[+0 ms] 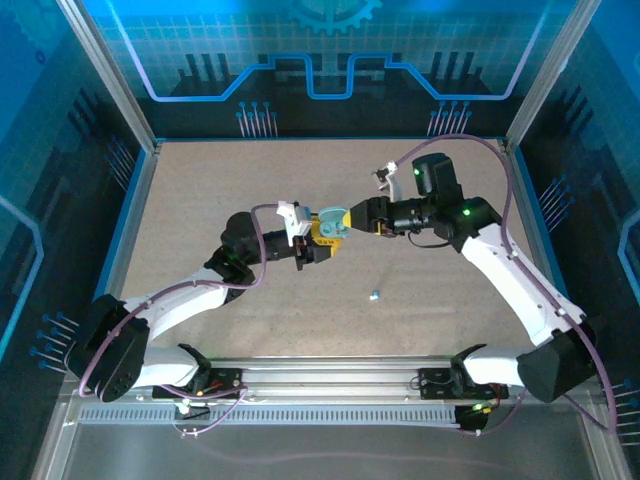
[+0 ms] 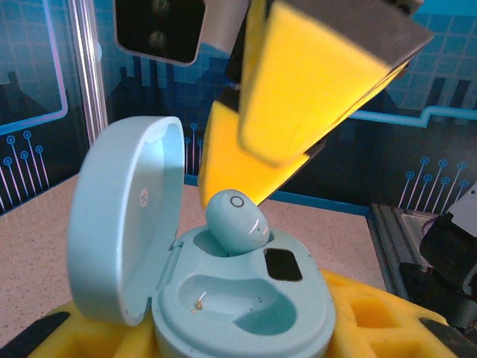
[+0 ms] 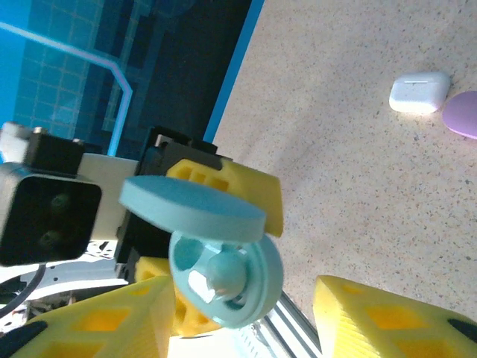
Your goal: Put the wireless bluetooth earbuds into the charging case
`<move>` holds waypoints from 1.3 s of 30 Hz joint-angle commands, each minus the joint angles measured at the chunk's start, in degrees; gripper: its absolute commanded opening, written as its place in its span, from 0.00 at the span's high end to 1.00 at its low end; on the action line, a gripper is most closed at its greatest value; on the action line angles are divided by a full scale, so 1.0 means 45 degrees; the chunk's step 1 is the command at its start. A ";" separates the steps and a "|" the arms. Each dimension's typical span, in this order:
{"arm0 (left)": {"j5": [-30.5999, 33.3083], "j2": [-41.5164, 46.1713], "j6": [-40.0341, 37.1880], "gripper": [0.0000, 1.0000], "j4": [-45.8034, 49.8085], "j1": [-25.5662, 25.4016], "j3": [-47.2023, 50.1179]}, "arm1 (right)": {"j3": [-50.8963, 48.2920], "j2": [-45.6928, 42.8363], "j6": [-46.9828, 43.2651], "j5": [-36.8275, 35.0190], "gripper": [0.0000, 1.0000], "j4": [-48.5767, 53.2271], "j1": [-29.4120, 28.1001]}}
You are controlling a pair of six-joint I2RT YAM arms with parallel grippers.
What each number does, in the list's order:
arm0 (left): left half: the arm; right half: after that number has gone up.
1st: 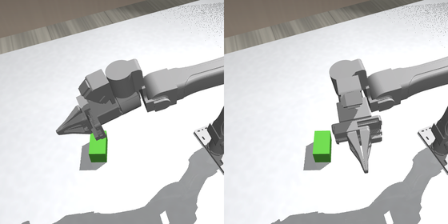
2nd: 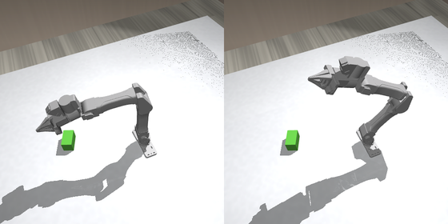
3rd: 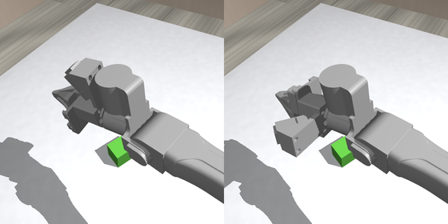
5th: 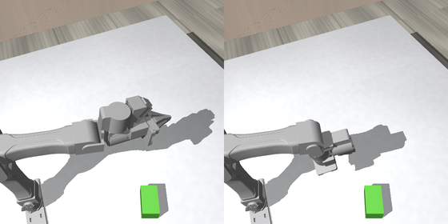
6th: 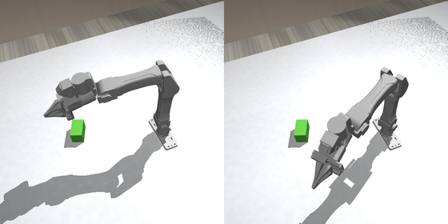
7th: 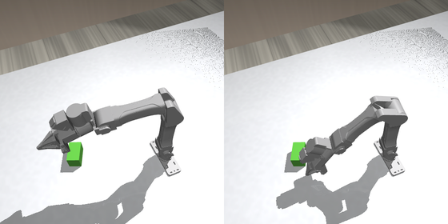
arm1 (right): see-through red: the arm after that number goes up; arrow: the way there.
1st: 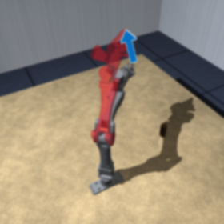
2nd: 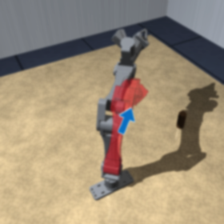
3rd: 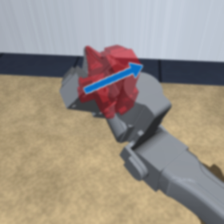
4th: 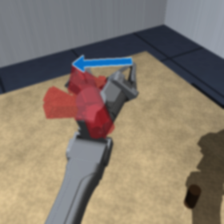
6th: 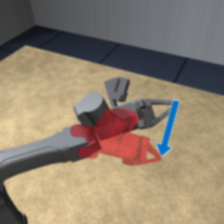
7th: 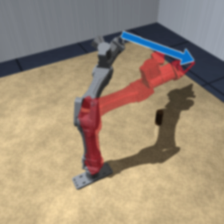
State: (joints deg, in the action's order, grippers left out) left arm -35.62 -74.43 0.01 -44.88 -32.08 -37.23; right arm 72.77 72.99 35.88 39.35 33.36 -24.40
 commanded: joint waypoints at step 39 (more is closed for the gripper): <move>-0.0392 0.0235 -0.0408 0.65 -0.0018 -0.0074 -0.0378 | 0.0891 0.1186 0.0075 0.1090 0.77 -0.0547 -0.0485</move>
State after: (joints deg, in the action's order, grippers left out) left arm -35.81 -74.43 -0.21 -43.86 -32.05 -37.26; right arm 75.02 77.06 36.38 41.39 32.12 -25.39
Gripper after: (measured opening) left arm 0.389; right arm 0.232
